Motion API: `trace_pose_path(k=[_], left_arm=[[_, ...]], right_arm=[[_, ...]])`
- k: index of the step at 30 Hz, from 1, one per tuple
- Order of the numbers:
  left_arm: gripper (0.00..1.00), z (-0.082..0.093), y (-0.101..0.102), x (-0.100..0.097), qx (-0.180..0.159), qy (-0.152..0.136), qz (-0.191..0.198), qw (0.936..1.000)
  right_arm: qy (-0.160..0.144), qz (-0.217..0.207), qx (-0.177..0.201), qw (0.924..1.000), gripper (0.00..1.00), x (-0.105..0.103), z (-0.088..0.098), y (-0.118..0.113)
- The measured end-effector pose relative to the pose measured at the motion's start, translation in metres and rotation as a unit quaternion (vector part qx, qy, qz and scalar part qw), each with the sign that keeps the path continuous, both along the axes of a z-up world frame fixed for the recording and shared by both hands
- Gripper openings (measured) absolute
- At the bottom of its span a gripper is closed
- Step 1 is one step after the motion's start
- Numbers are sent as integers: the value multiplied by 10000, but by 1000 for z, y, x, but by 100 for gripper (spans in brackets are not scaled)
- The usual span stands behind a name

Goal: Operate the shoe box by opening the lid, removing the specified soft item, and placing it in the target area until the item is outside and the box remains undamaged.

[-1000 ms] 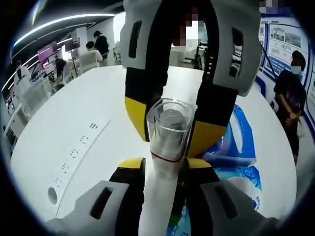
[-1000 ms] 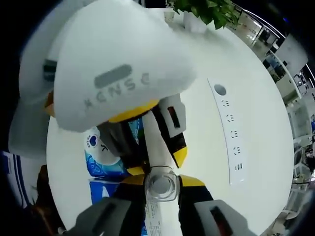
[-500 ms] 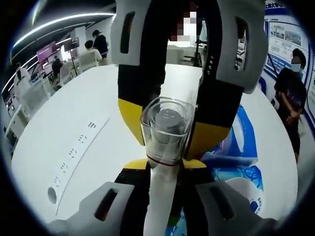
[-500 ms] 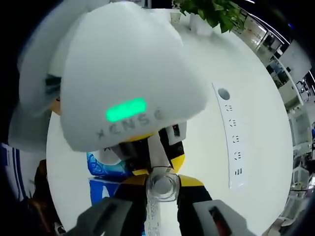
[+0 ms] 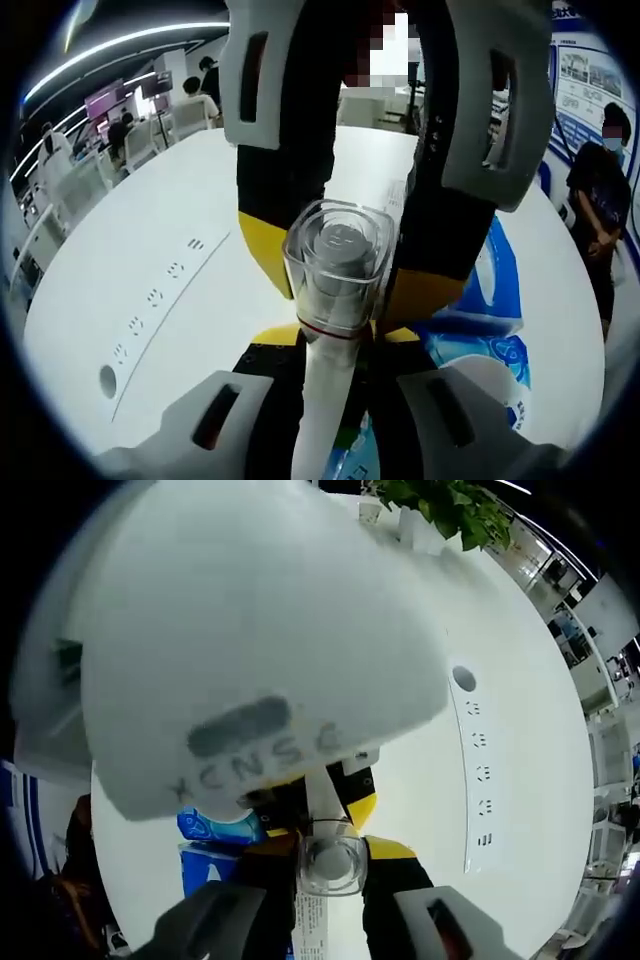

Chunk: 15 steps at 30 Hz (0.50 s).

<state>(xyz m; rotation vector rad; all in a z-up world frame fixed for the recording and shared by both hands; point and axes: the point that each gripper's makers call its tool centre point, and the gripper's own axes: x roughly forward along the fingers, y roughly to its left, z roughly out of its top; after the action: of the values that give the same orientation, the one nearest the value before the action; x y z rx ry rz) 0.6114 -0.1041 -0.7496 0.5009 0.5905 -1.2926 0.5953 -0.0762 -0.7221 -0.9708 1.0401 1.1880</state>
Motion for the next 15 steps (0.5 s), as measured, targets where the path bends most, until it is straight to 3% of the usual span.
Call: trace_pose_path(k=[7, 15], left_arm=[[23, -2, 1, 5, 42, -48, -54, 10000], [24, 1, 1, 0, -33, 105, -39, 9999]], right_arm=[[5, -159, 40, 9999, 24, -1, 5, 1], [-5, -198, 52, 9998, 25, -2, 8, 0]])
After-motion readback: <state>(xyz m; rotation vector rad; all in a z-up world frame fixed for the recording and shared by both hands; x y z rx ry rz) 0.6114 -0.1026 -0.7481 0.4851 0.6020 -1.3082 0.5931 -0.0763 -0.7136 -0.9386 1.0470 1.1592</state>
